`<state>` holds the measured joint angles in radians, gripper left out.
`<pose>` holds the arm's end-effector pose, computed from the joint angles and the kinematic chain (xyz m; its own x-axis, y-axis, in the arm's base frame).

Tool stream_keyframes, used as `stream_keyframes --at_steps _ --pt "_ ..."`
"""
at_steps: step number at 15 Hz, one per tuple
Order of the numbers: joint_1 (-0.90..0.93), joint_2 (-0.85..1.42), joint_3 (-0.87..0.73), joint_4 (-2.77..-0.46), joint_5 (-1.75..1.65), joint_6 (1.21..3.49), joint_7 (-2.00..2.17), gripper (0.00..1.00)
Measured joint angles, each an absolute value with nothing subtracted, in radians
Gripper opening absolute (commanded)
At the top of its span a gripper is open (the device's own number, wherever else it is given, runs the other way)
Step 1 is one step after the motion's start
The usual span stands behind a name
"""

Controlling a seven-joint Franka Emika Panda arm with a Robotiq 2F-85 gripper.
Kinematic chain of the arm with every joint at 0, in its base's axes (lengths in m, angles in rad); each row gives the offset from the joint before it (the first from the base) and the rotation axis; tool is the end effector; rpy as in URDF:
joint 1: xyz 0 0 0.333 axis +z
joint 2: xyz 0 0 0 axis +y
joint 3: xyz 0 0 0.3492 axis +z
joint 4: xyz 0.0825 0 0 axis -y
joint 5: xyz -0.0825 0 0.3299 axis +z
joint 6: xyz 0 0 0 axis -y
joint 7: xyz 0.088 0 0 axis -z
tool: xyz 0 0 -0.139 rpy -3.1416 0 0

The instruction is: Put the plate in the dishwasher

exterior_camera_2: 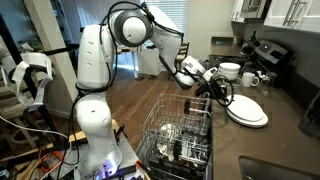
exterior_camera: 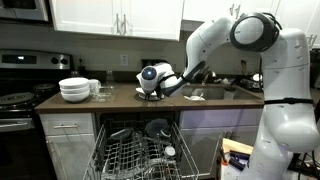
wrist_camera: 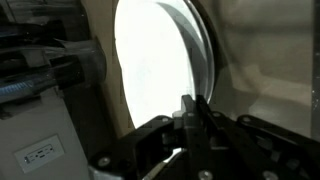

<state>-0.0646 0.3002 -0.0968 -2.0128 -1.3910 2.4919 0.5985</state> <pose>0.5906 -0.1065 0.3685 0.8984 0.4154 0.1428 0.1513 -0.5979 0.7872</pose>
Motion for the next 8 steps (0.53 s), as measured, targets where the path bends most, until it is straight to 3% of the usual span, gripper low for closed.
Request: stream_keyframes --at_steps 8 --pt "-0.057 0.273 -0.090 -2.032 -1.385 2.464 0.599 0.01"
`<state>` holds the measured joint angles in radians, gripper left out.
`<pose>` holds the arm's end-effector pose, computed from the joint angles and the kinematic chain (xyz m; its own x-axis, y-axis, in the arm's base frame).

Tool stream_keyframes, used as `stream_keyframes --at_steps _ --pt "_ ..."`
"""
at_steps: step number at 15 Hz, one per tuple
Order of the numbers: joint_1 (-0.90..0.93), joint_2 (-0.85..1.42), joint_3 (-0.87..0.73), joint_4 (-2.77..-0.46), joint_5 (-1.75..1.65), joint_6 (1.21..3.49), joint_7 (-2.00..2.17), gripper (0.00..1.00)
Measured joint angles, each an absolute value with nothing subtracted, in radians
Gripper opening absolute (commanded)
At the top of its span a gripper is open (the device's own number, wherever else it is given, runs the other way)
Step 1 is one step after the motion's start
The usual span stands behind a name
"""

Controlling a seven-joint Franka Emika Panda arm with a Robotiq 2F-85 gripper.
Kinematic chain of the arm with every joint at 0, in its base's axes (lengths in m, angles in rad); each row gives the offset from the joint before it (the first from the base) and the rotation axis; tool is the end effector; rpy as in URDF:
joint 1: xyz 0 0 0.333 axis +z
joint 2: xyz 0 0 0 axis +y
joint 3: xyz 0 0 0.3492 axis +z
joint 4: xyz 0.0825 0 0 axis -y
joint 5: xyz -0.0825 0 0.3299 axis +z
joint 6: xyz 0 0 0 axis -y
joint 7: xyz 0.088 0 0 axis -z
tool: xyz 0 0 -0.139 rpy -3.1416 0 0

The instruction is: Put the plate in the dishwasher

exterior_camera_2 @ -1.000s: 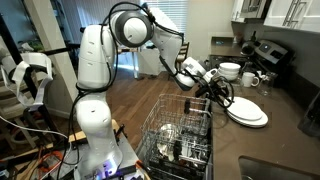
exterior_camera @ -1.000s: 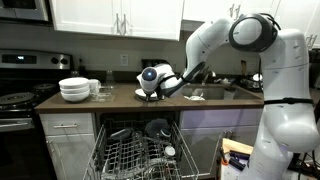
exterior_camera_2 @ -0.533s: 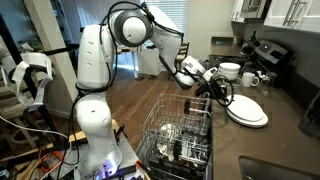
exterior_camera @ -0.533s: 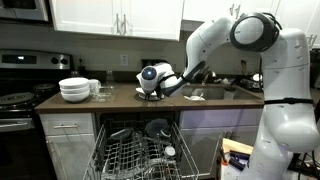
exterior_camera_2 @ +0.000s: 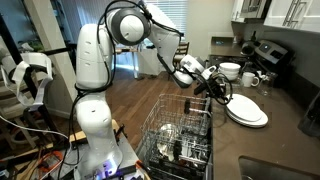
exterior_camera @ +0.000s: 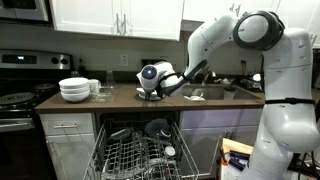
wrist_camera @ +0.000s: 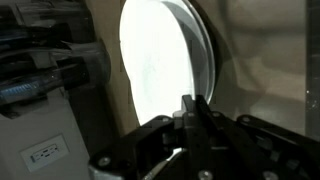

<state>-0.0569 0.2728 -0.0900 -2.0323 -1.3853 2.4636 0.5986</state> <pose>0.5841 -0.1019 0.3762 0.9026 0.4070 0.1400 0.1435 -0.5913 0.7936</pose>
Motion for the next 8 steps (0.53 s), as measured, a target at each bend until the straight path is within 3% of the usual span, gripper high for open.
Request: stream_keyframes --at_steps 8 --pt "-0.014 0.273 -0.066 -2.059 -1.450 2.362 0.611 0.01"
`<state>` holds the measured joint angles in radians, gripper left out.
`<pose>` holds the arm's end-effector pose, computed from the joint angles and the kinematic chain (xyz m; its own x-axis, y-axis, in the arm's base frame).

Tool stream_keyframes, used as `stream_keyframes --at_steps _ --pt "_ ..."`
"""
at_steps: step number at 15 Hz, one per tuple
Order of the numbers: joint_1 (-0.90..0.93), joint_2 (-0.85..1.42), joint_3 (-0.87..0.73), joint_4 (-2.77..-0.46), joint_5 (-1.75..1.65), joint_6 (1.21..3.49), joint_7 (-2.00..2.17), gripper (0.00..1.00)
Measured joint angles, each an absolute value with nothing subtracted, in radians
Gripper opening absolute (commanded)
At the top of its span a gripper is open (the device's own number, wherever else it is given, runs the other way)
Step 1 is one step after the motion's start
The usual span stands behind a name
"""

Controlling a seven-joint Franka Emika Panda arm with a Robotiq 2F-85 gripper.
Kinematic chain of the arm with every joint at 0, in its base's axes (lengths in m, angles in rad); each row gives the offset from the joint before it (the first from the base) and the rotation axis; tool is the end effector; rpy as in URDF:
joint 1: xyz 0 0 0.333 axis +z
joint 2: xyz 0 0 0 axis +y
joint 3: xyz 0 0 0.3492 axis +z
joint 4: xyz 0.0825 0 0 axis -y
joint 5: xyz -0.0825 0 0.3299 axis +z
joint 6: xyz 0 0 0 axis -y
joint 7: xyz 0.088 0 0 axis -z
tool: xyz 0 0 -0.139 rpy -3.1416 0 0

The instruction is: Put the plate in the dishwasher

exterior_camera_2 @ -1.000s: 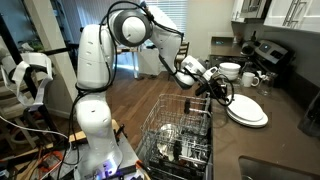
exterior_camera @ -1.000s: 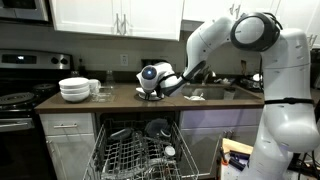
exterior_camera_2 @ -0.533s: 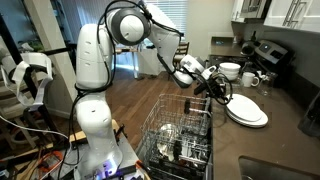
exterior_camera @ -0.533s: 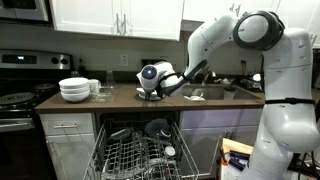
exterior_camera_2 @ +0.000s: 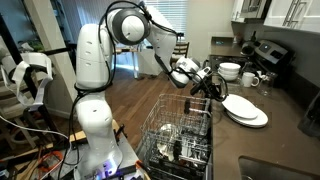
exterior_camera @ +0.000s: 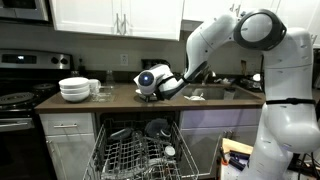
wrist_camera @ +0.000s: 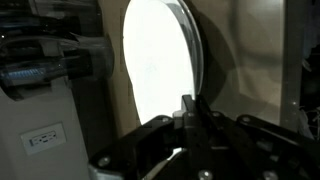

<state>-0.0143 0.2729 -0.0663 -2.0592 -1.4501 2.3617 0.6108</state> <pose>0.5782 -0.0797 0.3662 0.8954 0.4417 0.0569 0.1959 -0.5053 0.8404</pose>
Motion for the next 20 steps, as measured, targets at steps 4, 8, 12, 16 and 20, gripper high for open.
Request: stream_keyframes --at_steps 4,8,12,16,20 --pt "-0.004 0.273 -0.050 -2.065 -1.467 2.345 0.614 0.01" --pt "-0.004 0.266 -0.046 -2.063 -1.471 2.345 0.614 0.05" --pt "-0.011 0.255 -0.054 -2.057 -1.471 2.345 0.614 0.05" --pt "-0.011 0.260 -0.052 -2.060 -1.465 2.346 0.614 0.01" --pt "-0.006 0.269 -0.036 -2.083 -1.454 2.330 0.615 0.01"
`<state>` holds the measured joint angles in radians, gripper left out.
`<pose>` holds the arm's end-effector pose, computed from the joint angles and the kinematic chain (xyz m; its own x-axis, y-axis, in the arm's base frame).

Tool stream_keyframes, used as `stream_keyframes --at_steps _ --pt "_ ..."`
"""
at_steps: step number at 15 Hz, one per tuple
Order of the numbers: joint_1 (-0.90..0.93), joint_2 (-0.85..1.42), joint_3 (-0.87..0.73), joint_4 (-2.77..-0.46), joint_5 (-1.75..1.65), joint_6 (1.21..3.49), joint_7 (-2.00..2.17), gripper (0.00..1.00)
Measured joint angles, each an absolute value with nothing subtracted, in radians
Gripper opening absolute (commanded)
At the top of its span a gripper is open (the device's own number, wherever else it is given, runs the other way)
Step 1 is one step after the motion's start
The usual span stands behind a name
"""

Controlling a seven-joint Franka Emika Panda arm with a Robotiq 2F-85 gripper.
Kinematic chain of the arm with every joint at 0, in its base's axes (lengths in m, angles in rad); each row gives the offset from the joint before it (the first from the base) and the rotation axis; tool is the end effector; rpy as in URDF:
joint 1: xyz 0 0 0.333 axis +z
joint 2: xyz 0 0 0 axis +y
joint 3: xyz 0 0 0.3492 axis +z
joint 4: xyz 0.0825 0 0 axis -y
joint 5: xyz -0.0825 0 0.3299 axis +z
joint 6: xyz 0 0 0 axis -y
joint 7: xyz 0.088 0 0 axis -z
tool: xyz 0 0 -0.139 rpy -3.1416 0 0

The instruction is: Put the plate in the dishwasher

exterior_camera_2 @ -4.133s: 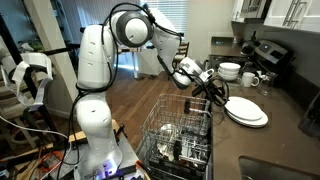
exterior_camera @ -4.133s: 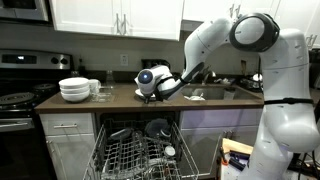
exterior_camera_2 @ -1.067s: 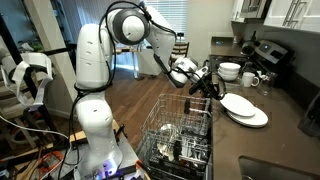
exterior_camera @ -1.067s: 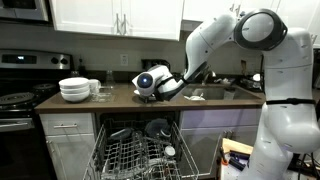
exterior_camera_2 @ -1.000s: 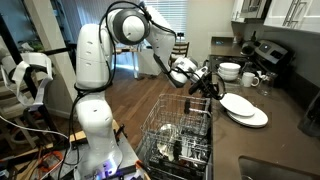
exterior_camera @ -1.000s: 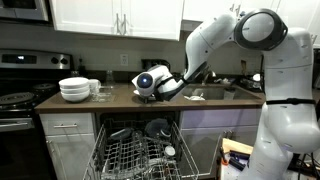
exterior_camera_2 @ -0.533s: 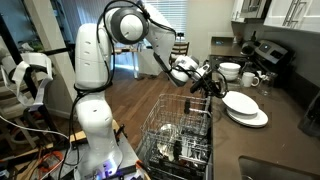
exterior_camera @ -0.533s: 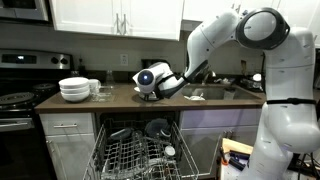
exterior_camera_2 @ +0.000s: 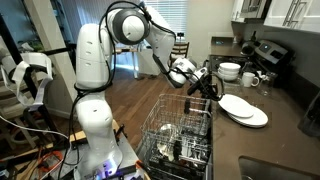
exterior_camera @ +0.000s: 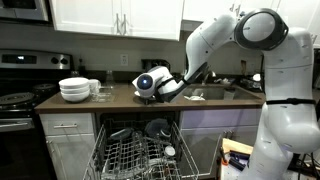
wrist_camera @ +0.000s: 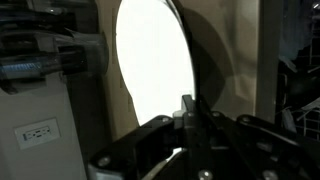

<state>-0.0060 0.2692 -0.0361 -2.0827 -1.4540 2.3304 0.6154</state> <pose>0.5727 -0.0631 0.3588 0.8896 0.4556 0.0323 0.2211 -0.4913 0.8424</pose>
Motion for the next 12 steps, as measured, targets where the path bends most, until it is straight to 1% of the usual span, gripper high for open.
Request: stream_keyframes --at_steps 1,5,6,12 --pt "-0.002 0.268 -0.032 -2.085 -1.454 2.316 0.616 0.05" --pt "0.006 0.266 -0.022 -2.087 -1.454 2.301 0.616 0.05" --pt "0.006 0.266 -0.022 -2.088 -1.454 2.301 0.616 0.01" --pt "0.010 0.268 -0.015 -2.089 -1.460 2.286 0.616 0.01"
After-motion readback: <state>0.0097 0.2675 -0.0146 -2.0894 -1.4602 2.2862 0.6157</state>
